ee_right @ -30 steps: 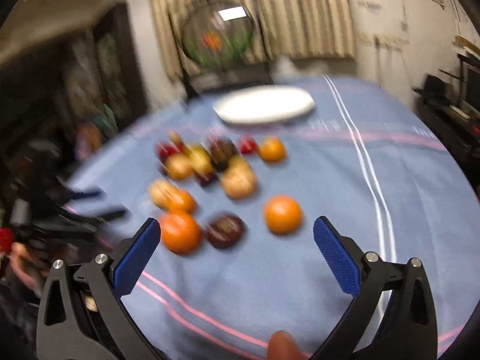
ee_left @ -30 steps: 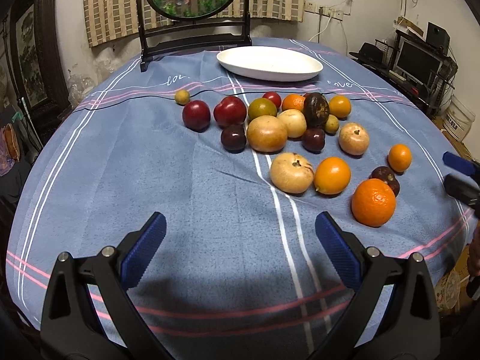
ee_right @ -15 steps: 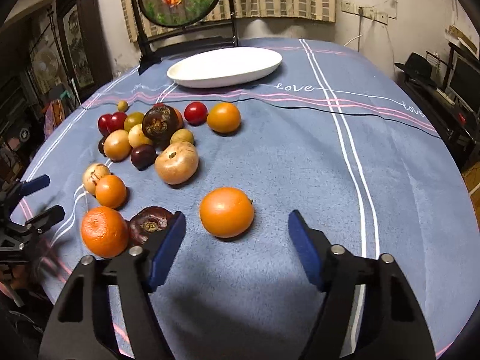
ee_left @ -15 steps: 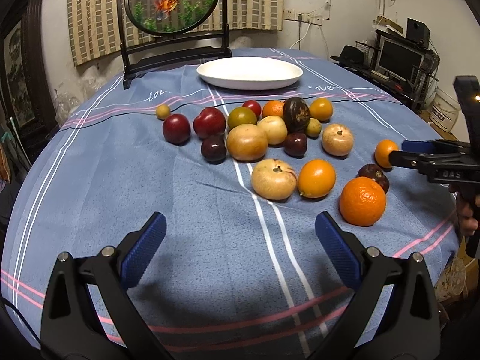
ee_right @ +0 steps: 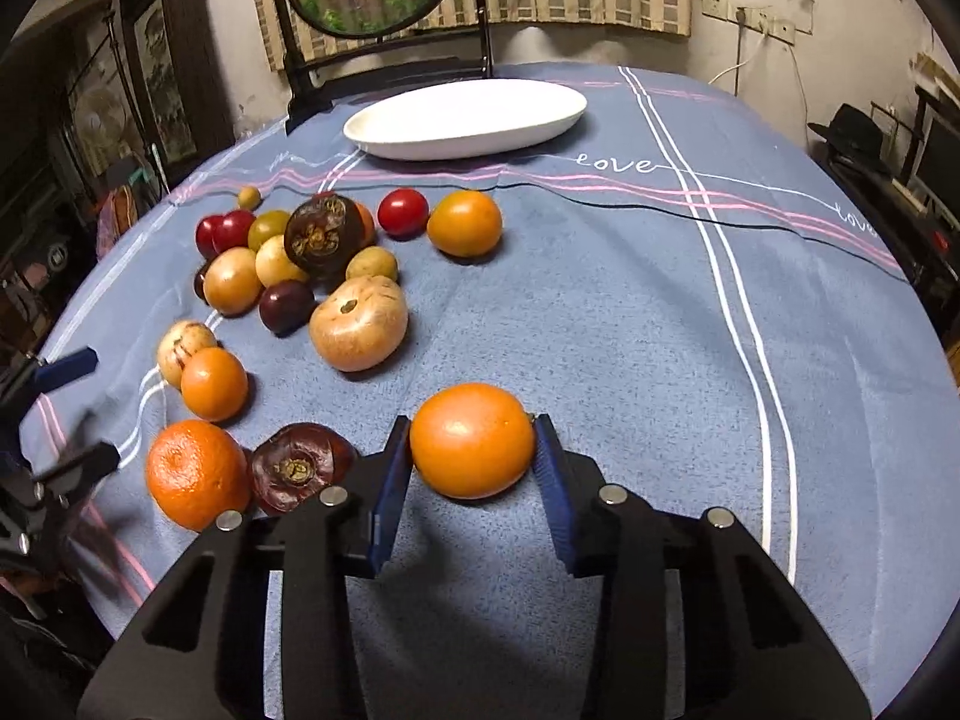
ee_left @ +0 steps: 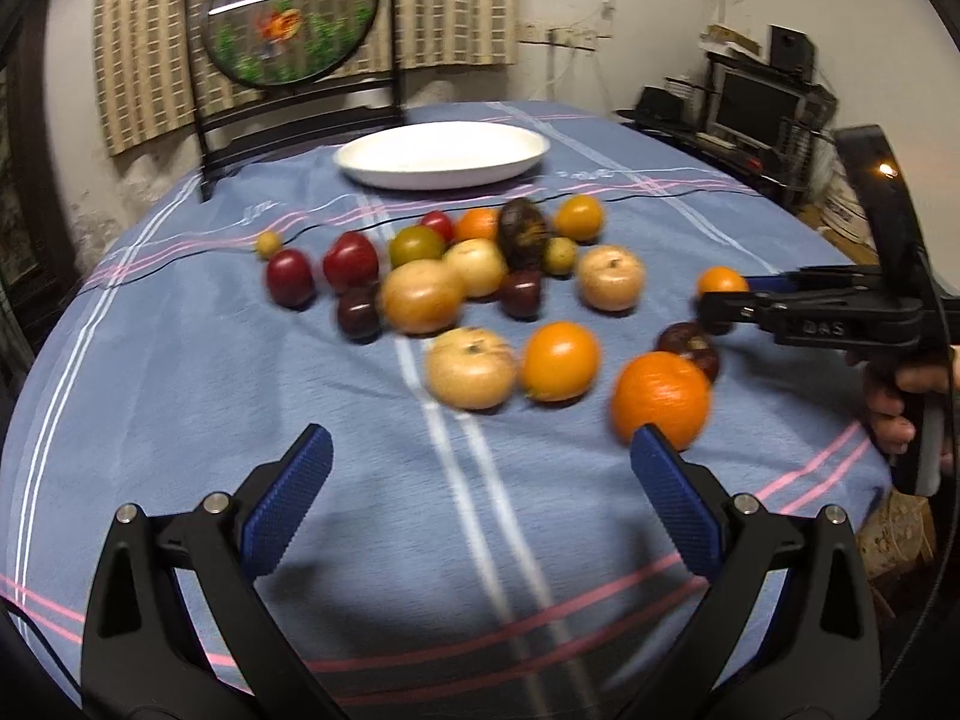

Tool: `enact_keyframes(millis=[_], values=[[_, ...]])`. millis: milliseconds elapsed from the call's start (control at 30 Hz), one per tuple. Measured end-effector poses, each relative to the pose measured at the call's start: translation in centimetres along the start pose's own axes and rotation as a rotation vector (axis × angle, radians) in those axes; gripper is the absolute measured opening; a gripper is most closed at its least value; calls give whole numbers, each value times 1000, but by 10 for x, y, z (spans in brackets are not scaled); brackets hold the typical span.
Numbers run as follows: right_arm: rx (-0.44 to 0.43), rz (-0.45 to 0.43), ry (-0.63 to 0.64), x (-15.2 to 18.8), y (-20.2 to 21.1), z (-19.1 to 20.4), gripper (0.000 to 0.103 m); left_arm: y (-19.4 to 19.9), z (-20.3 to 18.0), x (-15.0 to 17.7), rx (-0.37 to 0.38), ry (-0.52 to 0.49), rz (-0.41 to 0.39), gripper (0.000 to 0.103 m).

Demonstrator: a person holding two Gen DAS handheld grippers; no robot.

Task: Organize fruits
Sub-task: 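Grasp an orange with the right gripper while the left gripper grasps a tangerine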

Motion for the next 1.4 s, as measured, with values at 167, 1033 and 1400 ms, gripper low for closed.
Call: enact_keyframes(millis=[167, 1033, 1400], values=[[-31, -30, -49, -1, 5, -6, 41, -8, -29, -6, 99, -46, 12, 100], [-102, -62, -79, -1, 8, -6, 41, -42, -68, -4, 193, -104, 154, 48], [-102, -50, -77, -1, 7, -5, 41, -38, -65, -7, 218, -78, 147, 46]])
Point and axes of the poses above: each gripper's, at about its wrist camera, not at the fingertips, and y roughly against the way its jaws point, z to its left, x to its underside, the point moved 6 cm from there along -y, roughly the way its jaws point, and after that the axes turned 2 degrees about -z, right-handed, at the moved point
